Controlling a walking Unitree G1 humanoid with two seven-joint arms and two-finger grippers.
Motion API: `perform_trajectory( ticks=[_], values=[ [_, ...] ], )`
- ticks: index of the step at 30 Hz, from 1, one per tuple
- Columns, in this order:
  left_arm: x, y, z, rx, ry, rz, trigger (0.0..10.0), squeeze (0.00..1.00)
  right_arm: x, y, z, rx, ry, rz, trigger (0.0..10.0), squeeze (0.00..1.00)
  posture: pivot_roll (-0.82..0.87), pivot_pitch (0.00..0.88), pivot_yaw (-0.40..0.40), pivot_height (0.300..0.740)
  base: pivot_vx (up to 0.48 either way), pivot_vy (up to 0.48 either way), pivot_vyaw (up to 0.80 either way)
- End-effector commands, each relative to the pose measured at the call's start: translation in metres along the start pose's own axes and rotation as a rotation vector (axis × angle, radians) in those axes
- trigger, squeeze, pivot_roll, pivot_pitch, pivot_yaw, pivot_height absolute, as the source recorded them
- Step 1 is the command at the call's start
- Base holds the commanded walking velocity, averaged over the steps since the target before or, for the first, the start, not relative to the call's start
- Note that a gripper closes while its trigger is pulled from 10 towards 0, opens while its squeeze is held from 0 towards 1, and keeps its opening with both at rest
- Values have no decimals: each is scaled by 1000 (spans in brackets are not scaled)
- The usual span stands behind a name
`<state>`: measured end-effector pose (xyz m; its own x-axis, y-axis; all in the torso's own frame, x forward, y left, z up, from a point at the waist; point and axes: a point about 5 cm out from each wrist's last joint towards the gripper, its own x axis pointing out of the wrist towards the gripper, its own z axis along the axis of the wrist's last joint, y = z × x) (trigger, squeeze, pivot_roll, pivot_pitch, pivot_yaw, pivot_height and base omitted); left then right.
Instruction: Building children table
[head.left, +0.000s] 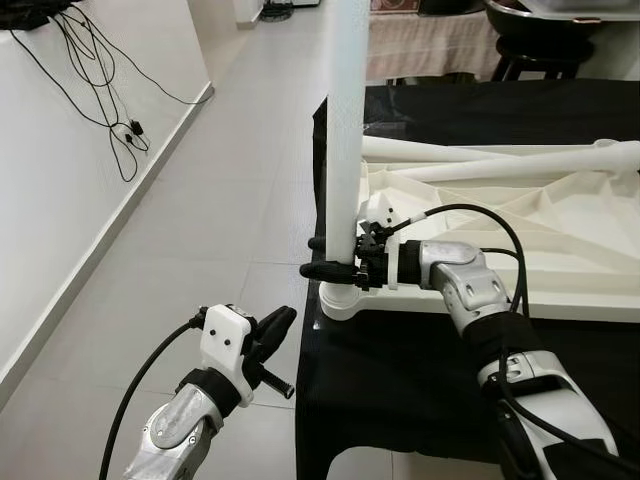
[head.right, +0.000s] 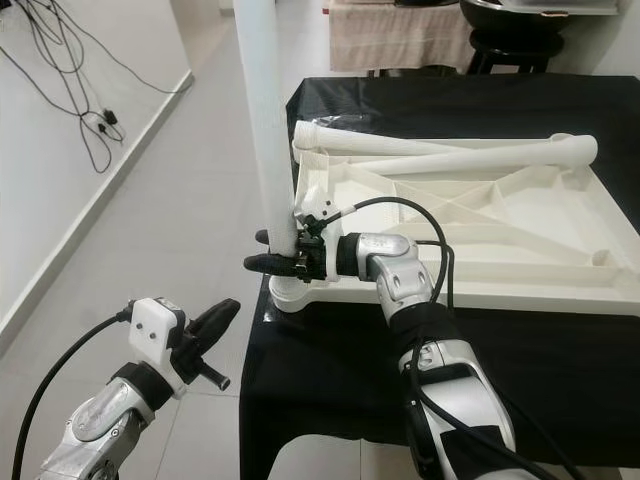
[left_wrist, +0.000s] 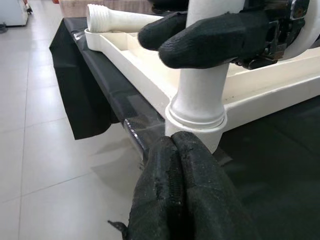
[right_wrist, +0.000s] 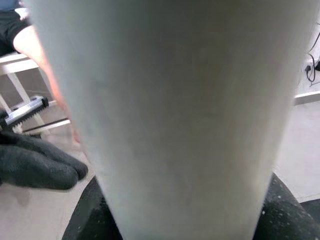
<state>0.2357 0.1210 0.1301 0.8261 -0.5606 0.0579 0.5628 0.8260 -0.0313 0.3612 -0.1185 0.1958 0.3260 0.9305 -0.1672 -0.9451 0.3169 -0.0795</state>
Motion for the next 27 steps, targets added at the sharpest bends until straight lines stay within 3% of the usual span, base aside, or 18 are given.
perform_trajectory(
  ticks=[1, 3, 4, 6, 7, 8, 9, 10, 11, 17, 18, 19, 20, 24, 25, 27],
  values=[
    [-3, 2, -2, 15, 31, -2, 10000, 0, -4, 4, -15, 26, 48, -13, 0, 0, 30, 160, 61, 740, 0, 0, 0],
    [-4, 1, -2, 17, 32, -4, 10000, 0, -9, 3, -16, 15, 59, -43, 0, 0, 30, 160, 61, 740, 0, 0, 0],
    [-4, 1, -2, 16, 32, -5, 10000, 0, -20, 1, -17, 11, 34, -270, 0, 0, 21, 164, 58, 740, 0, 0, 0],
    [-4, 1, -2, 16, 32, -5, 10000, 0, -20, 1, -17, 11, 34, -270, 0, 0, 21, 164, 58, 740, 0, 0, 0],
    [-5, 3, -1, 13, 32, -3, 10000, 0, -18, 27, -37, 121, -1, -813, 0, 0, 2, 174, 65, 740, 0, 0, 0],
    [-5, 3, -1, 12, 32, -3, 10000, 0, -19, 46, -45, 187, 8, -930, 0, 0, 2, 174, 65, 740, 0, 0, 0],
    [-5, 3, -1, 12, 32, -3, 10000, 0, -19, 46, -45, 187, 8, -930, 0, 0, 2, 174, 65, 740, 0, 0, 0],
    [-5, 4, -1, 14, 33, -6, 10000, 0, -15, 60, -48, 191, 16, -987, 0, 0, 3, 168, 72, 740, 0, 0, 0],
    [-3, 5, -2, 17, 37, -16, 10000, 0, 3, 68, -48, 161, 18, -914, 0, 0, -5, 143, 75, 740, 0, 0, 0],
    [0, 5, -3, 18, 42, -27, 10000, 0, 6, 60, -47, 126, 15, -909, 0, 0, 5, 137, 72, 740, 0, 0, 0],
    [0, 5, -4, 20, 40, -22, 10000, 0, 5, 54, -47, 116, 34, -903, 7255, 0, 9, 125, 57, 740, 0, 0, 0],
    [0, 5, -4, 22, 39, -19, 10000, 0, 5, 49, -48, 108, 47, -900, 7255, 0, 9, 125, 57, 740, 0, 0, 0],
    [0, 6, -4, 22, 35, -9, 10000, 0, 4, 43, -46, 105, 45, -895, 10000, 0, 9, 116, 58, 740, 0, 0, 0],
    [1, 7, -4, 21, 32, 3, 10000, 0, 3, 35, -41, 101, 29, -847, 10000, 0, 14, 111, 57, 740, 0, 0, 0],
    [1, 7, -4, 21, 32, 4, 10000, 0, 3, 30, -36, 98, 1, -799, 10000, 980, 21, 109, 61, 740, 0, 0, 0],
    [1, 6, -4, 20, 33, 0, 10000, 0, 3, 27, -28, 91, -25, -731, 10000, 1000, 22, 108, 61, 740, 0, 0, 0]
  ],
)
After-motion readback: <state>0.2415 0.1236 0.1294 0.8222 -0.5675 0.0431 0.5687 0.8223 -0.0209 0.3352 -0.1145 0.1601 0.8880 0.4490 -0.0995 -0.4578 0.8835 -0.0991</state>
